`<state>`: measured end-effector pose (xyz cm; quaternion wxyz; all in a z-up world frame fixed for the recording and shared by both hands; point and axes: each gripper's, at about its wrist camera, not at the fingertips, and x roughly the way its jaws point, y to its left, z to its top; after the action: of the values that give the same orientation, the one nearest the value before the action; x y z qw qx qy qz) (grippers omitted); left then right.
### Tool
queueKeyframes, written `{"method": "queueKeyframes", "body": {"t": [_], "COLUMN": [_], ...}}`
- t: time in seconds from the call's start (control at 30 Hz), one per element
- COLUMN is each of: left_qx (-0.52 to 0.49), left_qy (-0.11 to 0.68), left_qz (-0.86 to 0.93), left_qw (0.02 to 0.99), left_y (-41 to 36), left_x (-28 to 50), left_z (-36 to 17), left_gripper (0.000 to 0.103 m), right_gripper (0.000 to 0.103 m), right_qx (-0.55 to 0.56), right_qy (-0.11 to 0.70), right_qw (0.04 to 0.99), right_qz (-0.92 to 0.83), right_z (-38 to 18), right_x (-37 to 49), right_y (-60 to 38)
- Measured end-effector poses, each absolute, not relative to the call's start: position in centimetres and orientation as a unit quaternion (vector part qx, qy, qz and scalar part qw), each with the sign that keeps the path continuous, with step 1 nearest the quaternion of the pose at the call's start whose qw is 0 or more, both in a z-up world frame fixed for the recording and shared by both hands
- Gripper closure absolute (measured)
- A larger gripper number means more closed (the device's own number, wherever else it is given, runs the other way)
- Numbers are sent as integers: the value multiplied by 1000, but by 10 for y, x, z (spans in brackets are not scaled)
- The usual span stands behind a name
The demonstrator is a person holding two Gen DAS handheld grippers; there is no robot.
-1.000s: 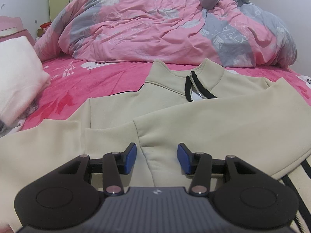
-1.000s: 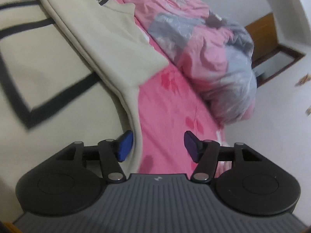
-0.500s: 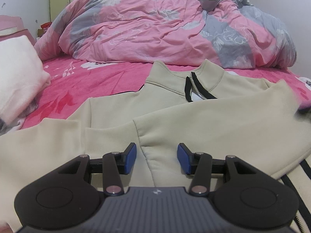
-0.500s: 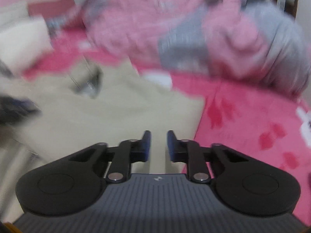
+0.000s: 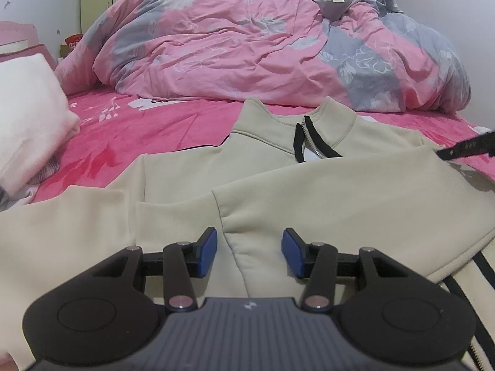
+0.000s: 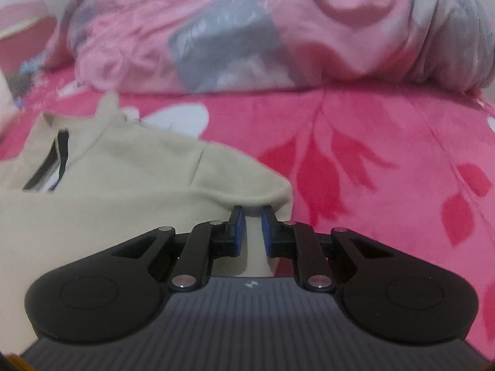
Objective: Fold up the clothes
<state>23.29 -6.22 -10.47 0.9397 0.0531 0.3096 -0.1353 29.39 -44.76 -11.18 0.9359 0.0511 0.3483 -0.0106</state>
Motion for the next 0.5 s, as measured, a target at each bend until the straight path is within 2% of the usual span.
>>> {"method": "queueKeyframes", "body": {"t": [0.13,0.33,0.43,0.5], "left_qx": [47,51,51,50], "left_qy": [309,309,309,308], "left_qz": [-137,-137,-136,-137], "left_qw": [940,940,940,940], "left_y": [-61,-60,-62,-61], "left_x": [233,232,232,232], "left_z": [-105,-105,-105,-105], "left_gripper": [54,54,54,54], "right_gripper": [91,93,92,88], "right_qx": [64,94,98,106], "right_qy": [325,328,337,331], "right_qw": [943,939,935,937], "right_qz": [-12,-27,-40,-47], "right_z": [-87,-117,-102,-85], "right_x": [286,316,309,292], "right_y": [-450,-464,-462,-459]}}
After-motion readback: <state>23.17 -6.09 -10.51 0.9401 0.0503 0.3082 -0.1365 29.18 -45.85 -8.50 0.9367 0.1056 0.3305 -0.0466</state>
